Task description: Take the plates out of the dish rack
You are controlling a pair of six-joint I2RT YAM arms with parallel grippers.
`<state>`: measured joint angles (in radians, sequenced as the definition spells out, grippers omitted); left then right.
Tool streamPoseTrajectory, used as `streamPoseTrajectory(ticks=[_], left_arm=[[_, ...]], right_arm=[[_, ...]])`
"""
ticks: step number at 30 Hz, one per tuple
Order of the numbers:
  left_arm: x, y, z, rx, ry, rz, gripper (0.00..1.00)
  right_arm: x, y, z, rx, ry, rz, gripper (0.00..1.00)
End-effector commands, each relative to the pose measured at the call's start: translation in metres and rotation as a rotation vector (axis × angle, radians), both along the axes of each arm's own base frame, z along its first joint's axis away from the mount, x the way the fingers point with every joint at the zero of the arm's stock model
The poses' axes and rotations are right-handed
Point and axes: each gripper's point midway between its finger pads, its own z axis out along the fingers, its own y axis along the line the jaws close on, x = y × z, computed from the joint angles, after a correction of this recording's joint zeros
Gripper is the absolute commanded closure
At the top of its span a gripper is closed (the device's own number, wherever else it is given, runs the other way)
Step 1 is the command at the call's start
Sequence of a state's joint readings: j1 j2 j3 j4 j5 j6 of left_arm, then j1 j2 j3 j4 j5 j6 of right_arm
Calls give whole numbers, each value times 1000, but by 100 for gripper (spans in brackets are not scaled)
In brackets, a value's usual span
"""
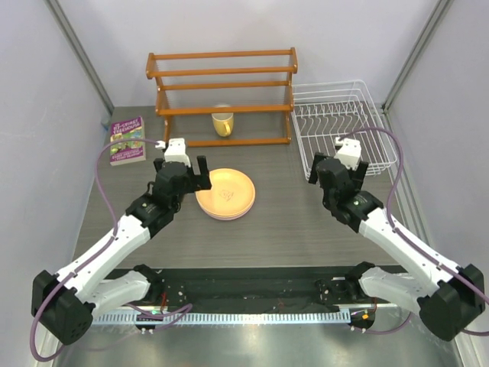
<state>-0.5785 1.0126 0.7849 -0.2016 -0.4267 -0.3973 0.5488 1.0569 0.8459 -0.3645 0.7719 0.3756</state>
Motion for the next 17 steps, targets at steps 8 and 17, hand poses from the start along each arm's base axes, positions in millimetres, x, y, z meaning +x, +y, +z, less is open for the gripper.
streamPoseTrajectory(ticks=[8,17], left_arm=[[11,5,40,3,-174,10,0],[11,2,38,10,-166,-12,1]], right_arm=[[-25,-1,-14,79,-196,132,0],[-30,-23,-20,82,-287,24,0]])
